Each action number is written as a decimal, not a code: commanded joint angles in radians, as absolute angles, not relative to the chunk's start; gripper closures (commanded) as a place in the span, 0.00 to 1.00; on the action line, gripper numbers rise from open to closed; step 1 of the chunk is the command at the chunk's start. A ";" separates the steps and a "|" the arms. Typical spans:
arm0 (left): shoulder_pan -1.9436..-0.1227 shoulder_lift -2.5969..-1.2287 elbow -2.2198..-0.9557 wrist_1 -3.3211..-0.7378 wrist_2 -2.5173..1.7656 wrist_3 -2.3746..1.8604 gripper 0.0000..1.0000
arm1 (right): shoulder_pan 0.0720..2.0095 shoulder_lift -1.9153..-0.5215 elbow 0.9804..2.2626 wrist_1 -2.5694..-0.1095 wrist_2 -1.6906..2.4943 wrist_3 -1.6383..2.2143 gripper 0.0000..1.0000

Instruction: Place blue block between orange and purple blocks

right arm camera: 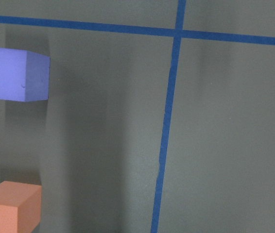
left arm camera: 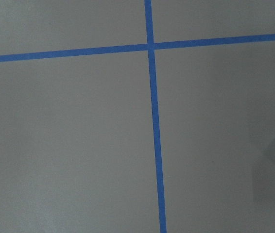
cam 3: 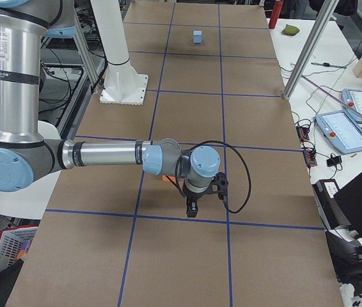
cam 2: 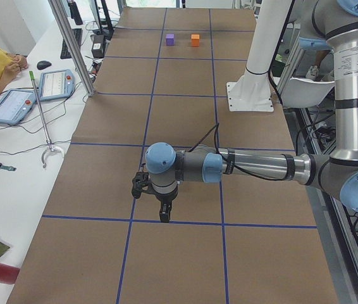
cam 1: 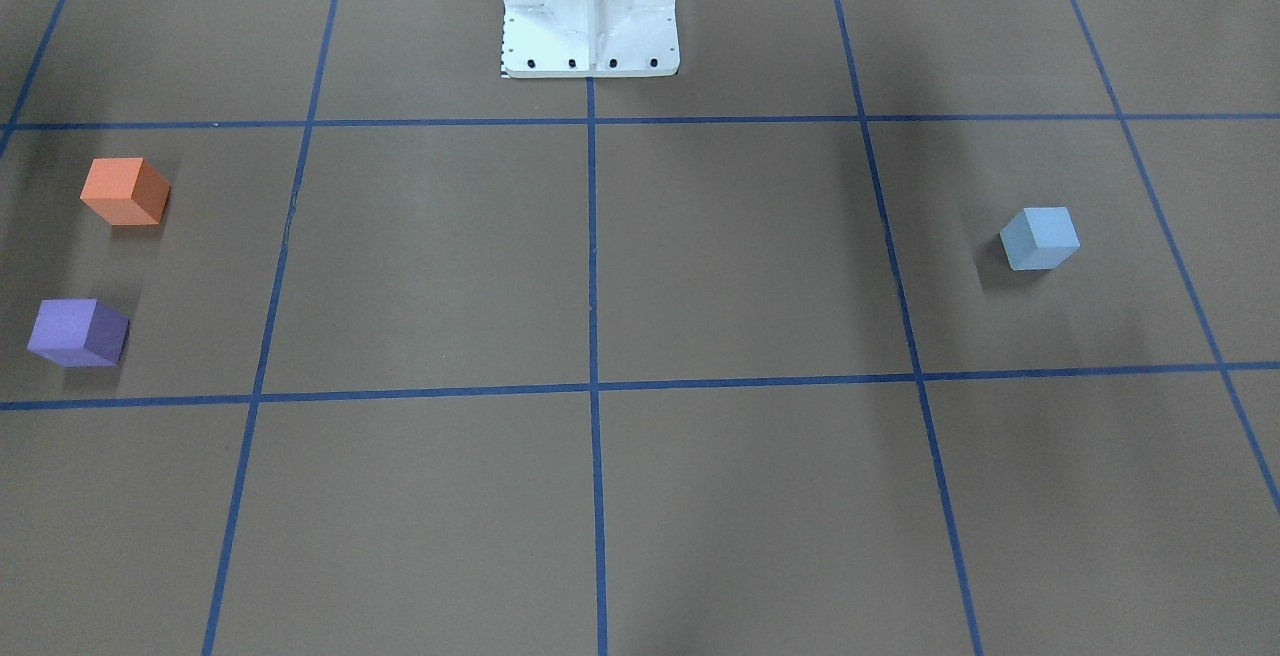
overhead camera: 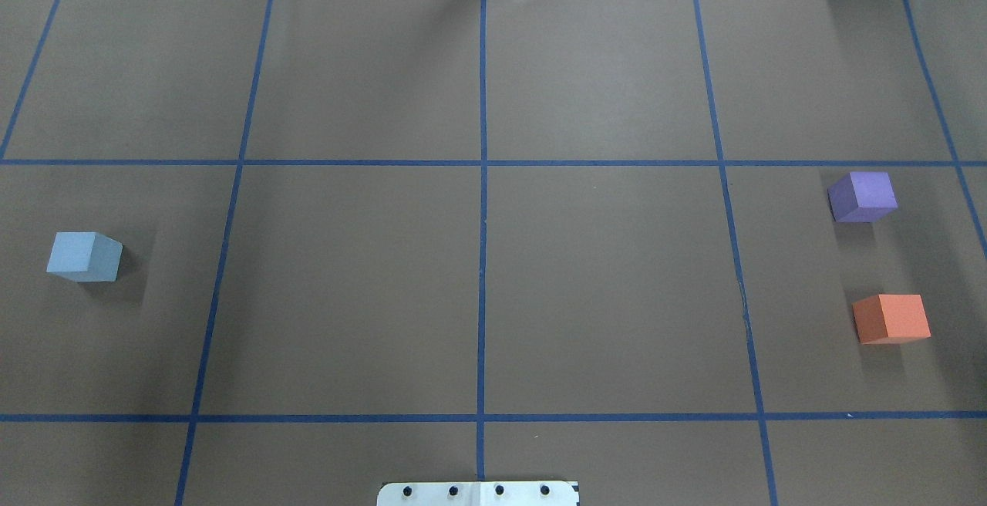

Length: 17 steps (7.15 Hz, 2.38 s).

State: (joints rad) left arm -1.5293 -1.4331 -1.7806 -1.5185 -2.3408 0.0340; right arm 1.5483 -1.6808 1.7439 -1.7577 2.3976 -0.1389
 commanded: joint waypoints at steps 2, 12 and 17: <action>-1.529 -1.430 -1.812 -1.522 -2.344 0.025 0.00 | 1.568 -1.692 1.753 -1.750 2.401 -0.138 0.00; -1.142 -1.425 -1.787 -1.968 -2.415 -0.582 0.00 | 1.548 -1.692 1.756 -1.730 2.414 -0.132 0.00; -1.013 -1.506 -1.700 -1.985 -2.301 -0.715 0.00 | 1.523 -1.684 1.759 -1.730 2.414 -0.129 0.00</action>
